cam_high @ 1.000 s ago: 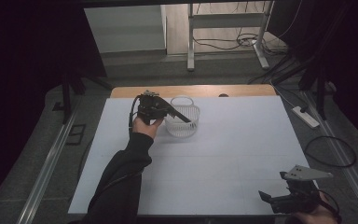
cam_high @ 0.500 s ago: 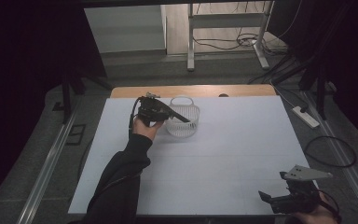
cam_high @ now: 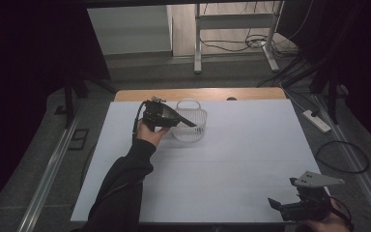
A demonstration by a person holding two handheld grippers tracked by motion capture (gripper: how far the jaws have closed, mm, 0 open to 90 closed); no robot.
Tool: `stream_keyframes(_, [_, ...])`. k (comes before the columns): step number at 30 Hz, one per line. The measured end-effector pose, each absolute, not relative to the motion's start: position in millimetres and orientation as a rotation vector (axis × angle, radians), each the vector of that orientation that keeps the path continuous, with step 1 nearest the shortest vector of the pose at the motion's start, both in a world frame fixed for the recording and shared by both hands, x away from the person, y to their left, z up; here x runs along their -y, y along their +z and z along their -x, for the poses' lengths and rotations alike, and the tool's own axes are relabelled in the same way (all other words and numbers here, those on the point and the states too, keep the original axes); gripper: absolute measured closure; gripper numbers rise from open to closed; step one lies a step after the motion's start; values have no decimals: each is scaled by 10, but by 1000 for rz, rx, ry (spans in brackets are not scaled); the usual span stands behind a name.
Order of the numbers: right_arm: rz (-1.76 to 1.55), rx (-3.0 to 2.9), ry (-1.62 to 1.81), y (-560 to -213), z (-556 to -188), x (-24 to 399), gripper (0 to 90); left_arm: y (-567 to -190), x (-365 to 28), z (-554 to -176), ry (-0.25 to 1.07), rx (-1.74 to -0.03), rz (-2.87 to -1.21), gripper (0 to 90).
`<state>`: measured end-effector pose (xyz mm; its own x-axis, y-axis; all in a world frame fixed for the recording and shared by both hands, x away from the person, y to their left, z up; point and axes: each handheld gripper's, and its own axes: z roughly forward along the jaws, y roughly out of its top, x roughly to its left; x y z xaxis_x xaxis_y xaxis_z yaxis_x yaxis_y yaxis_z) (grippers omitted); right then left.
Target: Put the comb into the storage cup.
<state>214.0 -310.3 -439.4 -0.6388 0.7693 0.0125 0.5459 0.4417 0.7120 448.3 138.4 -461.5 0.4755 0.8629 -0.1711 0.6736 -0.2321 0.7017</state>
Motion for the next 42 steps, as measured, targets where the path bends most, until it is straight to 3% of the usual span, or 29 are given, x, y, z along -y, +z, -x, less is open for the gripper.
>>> stream_keyframes(10, [-1127, -2383, 1011, -4393, -2139, 3105, 6, -4588, -1446, -4467, 258, -1227, -1978, 26])
stream_keyframes(42, [-1127, -2376, 1007, -4388, -2134, 3098, 1, -4472, -1689, -4217, 258, -1140, -2000, 0])
